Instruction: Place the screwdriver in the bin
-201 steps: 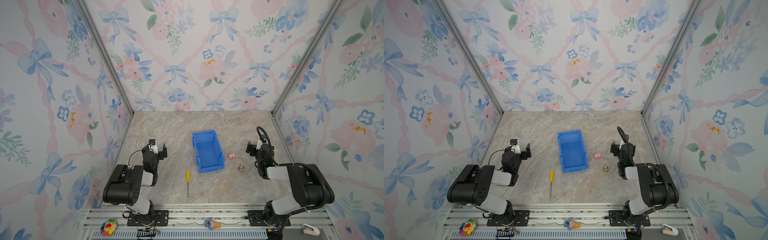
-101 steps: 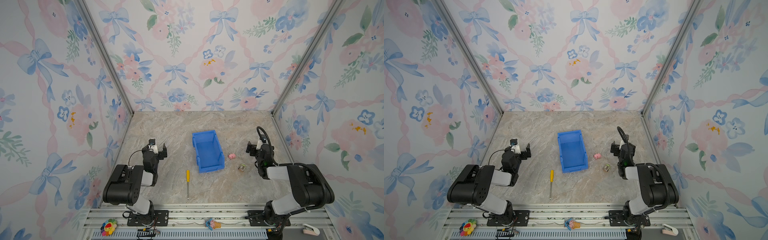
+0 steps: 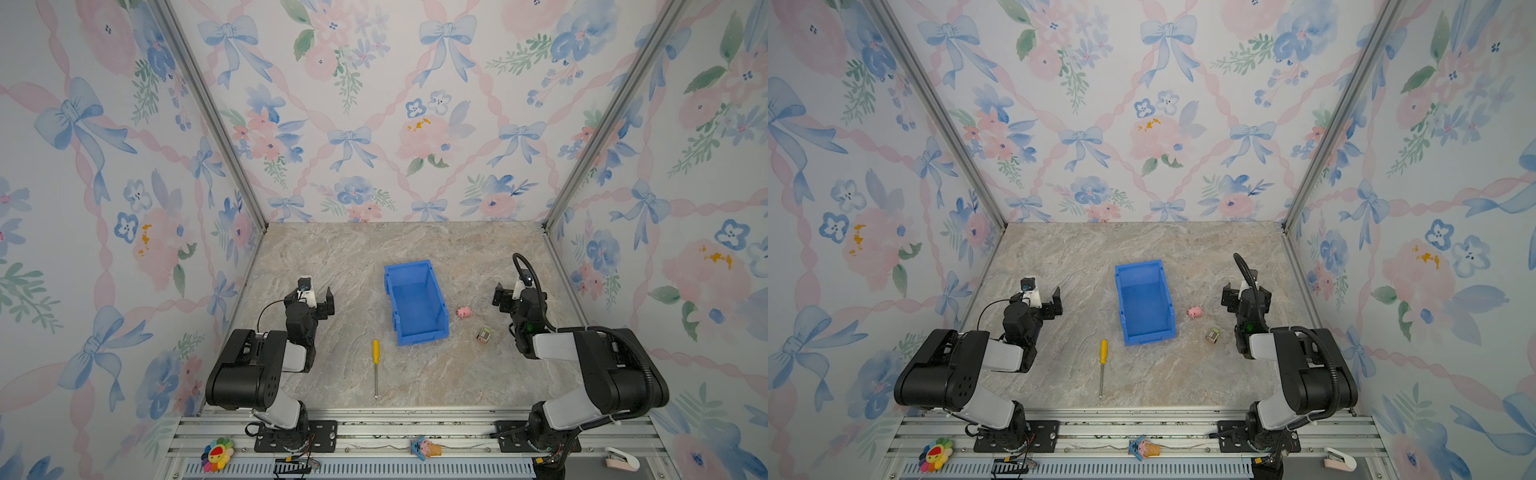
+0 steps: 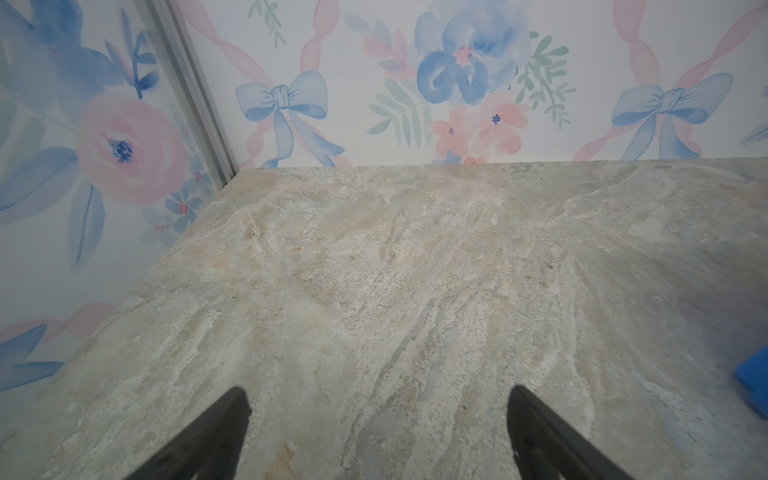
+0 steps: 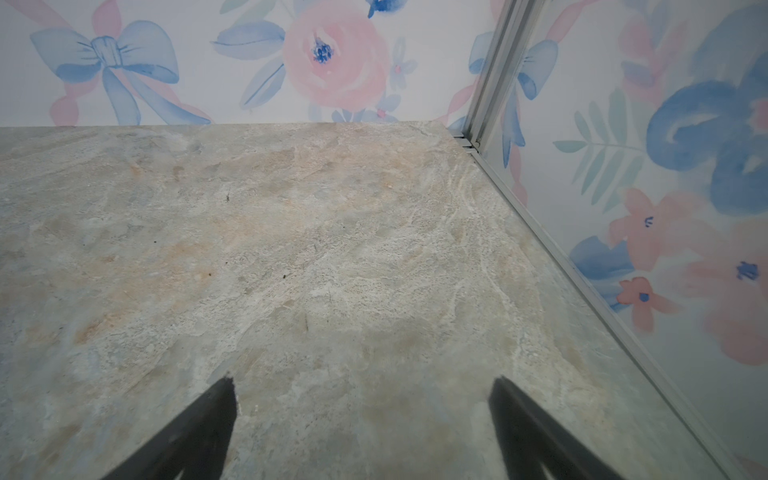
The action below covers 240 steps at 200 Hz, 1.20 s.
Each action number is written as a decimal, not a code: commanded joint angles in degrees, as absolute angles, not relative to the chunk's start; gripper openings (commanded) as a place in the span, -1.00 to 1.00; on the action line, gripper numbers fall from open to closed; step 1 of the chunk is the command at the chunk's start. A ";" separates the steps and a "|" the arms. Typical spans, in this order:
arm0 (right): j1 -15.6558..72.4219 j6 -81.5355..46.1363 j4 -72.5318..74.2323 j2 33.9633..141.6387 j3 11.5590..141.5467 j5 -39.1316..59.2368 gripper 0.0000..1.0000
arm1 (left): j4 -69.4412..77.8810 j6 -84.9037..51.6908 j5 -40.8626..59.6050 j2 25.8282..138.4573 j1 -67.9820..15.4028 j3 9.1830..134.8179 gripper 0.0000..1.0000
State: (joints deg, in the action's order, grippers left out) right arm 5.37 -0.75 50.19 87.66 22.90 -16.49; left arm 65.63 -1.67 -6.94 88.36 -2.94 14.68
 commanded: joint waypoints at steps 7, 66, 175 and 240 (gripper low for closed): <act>7.01 0.00 49.67 83.80 21.77 -21.66 0.93 | 60.19 -1.61 -8.53 83.82 -2.59 16.36 0.95; 9.98 -0.52 28.78 66.11 23.68 -21.94 0.93 | 30.70 -6.22 -12.69 73.29 -2.72 23.22 0.95; 21.86 -19.58 -29.04 55.86 46.89 -30.34 0.94 | -14.95 -22.30 -5.61 65.71 -7.20 40.79 0.95; 25.19 -24.29 -35.31 63.69 54.38 -22.09 0.93 | -23.02 -28.14 1.95 62.34 -15.77 40.78 0.95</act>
